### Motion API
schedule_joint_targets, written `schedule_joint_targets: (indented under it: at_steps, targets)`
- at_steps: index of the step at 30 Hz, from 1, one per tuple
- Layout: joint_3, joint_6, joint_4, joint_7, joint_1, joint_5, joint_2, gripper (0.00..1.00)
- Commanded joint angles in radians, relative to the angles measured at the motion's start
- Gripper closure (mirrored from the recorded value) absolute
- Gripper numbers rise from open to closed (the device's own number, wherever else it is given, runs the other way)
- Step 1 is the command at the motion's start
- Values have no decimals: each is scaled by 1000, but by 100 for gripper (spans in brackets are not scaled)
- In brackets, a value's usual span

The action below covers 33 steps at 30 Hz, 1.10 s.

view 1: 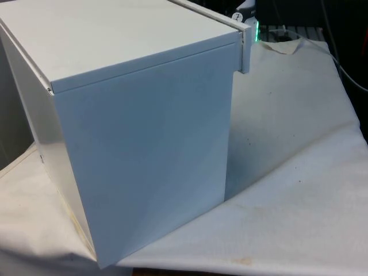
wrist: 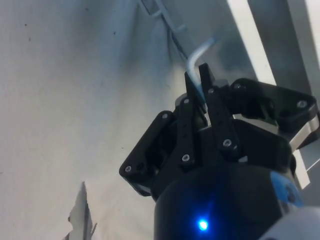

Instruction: Open the drawer, then close it.

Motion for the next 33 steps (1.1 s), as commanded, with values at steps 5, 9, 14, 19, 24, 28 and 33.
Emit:
schedule_joint_targets:
  at_steps: [5, 9, 14, 19, 24, 28, 33]
  targets:
    - [-8, -3, -26, 43, 22, -60, -46, 100]
    - [3, 0, -32, 57, 22, -61, -52, 100]
    - [20, -8, -39, 83, 24, -74, -62, 100]
    - [43, -19, -48, 119, 21, -93, -76, 100]
    - [63, -24, -62, 154, 20, -114, -92, 100]
    - [88, -31, -81, 201, 17, -144, -115, 100]
    - [106, -35, -98, 239, 15, -168, -134, 100]
